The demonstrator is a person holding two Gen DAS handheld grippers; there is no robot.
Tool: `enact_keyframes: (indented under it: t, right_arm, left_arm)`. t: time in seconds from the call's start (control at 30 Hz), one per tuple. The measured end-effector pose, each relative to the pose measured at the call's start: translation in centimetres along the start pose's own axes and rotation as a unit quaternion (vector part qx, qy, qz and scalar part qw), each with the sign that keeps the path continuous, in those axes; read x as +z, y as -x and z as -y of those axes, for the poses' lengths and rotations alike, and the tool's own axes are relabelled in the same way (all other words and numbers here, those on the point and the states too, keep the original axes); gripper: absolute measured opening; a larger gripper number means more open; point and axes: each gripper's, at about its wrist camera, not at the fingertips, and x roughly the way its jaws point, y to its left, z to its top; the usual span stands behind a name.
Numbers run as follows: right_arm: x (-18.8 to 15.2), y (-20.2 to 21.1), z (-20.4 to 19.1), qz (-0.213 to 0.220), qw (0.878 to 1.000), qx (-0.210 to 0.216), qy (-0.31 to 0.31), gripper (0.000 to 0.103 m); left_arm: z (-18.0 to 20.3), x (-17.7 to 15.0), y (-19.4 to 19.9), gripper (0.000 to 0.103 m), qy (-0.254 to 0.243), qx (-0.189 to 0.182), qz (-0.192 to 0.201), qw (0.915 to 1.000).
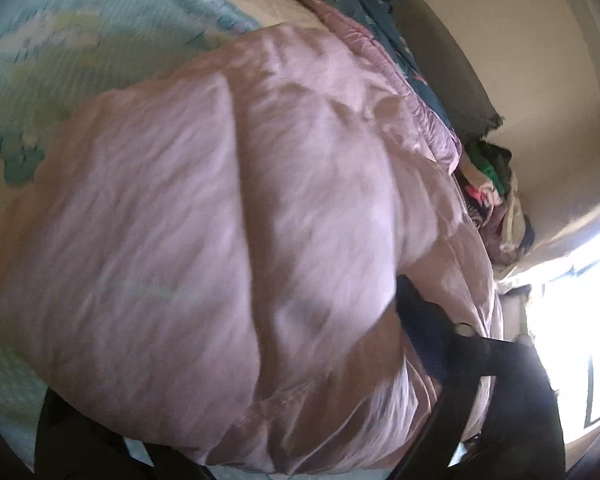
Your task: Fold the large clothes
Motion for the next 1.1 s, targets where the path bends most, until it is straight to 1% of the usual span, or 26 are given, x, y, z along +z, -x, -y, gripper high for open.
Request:
enact_keyframes:
  t: [0.07, 0.1, 0.17, 0.2, 0.3, 0.4, 0.5, 0.6, 0.8, 0.93, 1.1]
  right_arm:
    - [0.2, 0.2, -0.9, 0.006, 1.0, -0.004, 0.029, 0.053]
    - [0.2, 0.4, -1.5, 0.01, 0.999, -0.009, 0.048, 0.051]
    - [0.4, 0.5, -2.7, 0.012, 0.997, -0.021, 0.076, 0.045]
    - [0.5, 0.6, -3.2, 0.012, 0.995, -0.027, 0.091, 0.044]
    - [0.7, 0.9, -4.9, 0.012, 0.99, -0.046, 0.132, 0.039]
    - [0.9, 1.2, -6.5, 0.012, 0.984, -0.059, 0.169, 0.035]
    - [1.1, 2.2, -8.4, 0.018, 0.976, -0.055, 0.21, 0.033]
    - [1.1, 3.3, -10.1, 0.027, 0.969, -0.052, 0.238, 0.031]
    - [0.0, 7.1, -13.9, 0.039, 0.95, -0.045, 0.305, 0.03]
    - [-1.2, 9.2, -14.9, 0.038, 0.945, -0.044, 0.322, 0.03]
    - [-3.2, 11.7, -14.6, 0.035, 0.946, -0.042, 0.319, 0.03]
  left_arm:
    - [0.8, 0.2, 0.3, 0.065, -0.023, 0.007, 0.006, 0.9997]
    - [1.4, 0.2, 0.5, 0.062, -0.036, 0.011, 0.009, 0.9992]
    - [2.5, 0.1, 1.1, 0.05, -0.067, 0.022, 0.018, 0.9974]
    - [3.1, 0.1, 1.3, 0.046, -0.081, 0.027, 0.021, 0.9961]
    - [4.6, 0.5, 1.8, 0.041, -0.107, 0.035, 0.026, 0.9933]
    - [5.1, 0.6, 2.7, 0.037, -0.127, 0.04, 0.03, 0.9906]
    - [6.9, 0.5, 4.0, 0.036, -0.161, 0.039, 0.042, 0.9853]
    - [8.1, 0.5, 5.7, 0.036, -0.181, 0.036, 0.05, 0.9815]
    - [9.3, 0.3, 8.3, 0.036, -0.195, 0.028, 0.056, 0.9788]
    - [9.1, -0.3, 9.8, 0.036, -0.2, 0.03, 0.053, 0.978]
    - [8.2, -2.2, 11.8, 0.036, -0.203, 0.032, 0.044, 0.9778]
